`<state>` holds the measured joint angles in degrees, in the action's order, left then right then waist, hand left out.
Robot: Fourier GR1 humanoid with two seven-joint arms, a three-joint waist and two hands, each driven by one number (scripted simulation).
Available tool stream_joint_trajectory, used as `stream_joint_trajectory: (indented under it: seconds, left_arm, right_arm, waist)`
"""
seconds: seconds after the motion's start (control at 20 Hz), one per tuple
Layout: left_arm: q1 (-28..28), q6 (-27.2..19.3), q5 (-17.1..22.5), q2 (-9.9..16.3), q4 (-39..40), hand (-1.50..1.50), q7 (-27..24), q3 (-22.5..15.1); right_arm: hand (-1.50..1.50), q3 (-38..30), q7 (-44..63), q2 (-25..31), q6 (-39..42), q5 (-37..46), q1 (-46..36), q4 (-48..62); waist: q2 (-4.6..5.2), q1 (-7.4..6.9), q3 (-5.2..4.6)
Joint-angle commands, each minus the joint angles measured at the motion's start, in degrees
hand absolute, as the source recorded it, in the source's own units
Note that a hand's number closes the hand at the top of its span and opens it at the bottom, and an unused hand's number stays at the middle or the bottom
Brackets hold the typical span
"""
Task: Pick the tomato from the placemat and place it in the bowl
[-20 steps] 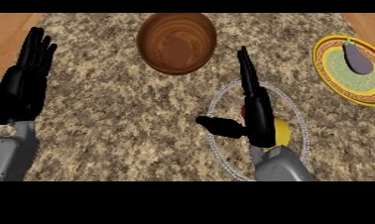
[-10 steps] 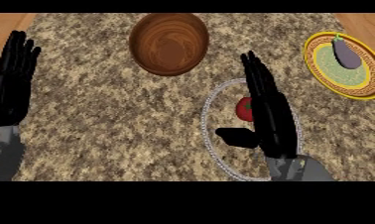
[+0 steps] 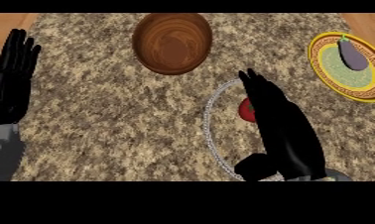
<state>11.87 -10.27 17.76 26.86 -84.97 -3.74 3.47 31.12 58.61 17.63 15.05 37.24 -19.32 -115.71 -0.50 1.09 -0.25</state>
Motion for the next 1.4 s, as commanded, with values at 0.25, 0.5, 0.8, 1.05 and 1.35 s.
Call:
stream_joint_trajectory:
  seconds: [0.25, 0.5, 0.8, 1.05, 1.35]
  left_arm:
    - [-0.6, 0.7, -0.7, -1.3, 0.1, 0.00, -0.7, 0.7]
    - [0.6, 3.7, 0.2, -0.1, 1.2, 0.00, -0.9, 2.3]
    - [0.8, 3.9, -0.9, -1.8, 0.3, 0.00, 0.2, 2.3]
    - [-0.8, 5.4, -1.0, -2.0, -0.5, 0.00, 0.6, 3.7]
    - [1.8, 5.2, -3.7, -3.8, 0.4, 0.00, 1.2, 4.8]
  right_arm:
    - [-1.50, -4.8, 8.9, 2.5, 11.6, -6.8, 1.9, -3.3]
    - [-1.50, -6.7, 8.3, 0.4, 12.7, -7.7, -0.6, 1.5]
    - [-1.50, -6.1, 3.0, -2.0, 9.2, -3.6, 4.3, 5.0]
    - [-1.50, -8.0, -3.1, -2.8, 7.0, 1.3, 4.8, 11.6]
    - [-1.50, -12.5, -12.2, -2.7, 6.7, 3.3, 6.9, 15.2]
  waist:
    - [0.42, -0.89, 0.20]
    - [0.52, -1.27, 0.20]
    - [0.49, -1.10, 0.24]
    - [0.50, -1.31, 0.25]
    - [0.49, -1.17, 0.25]
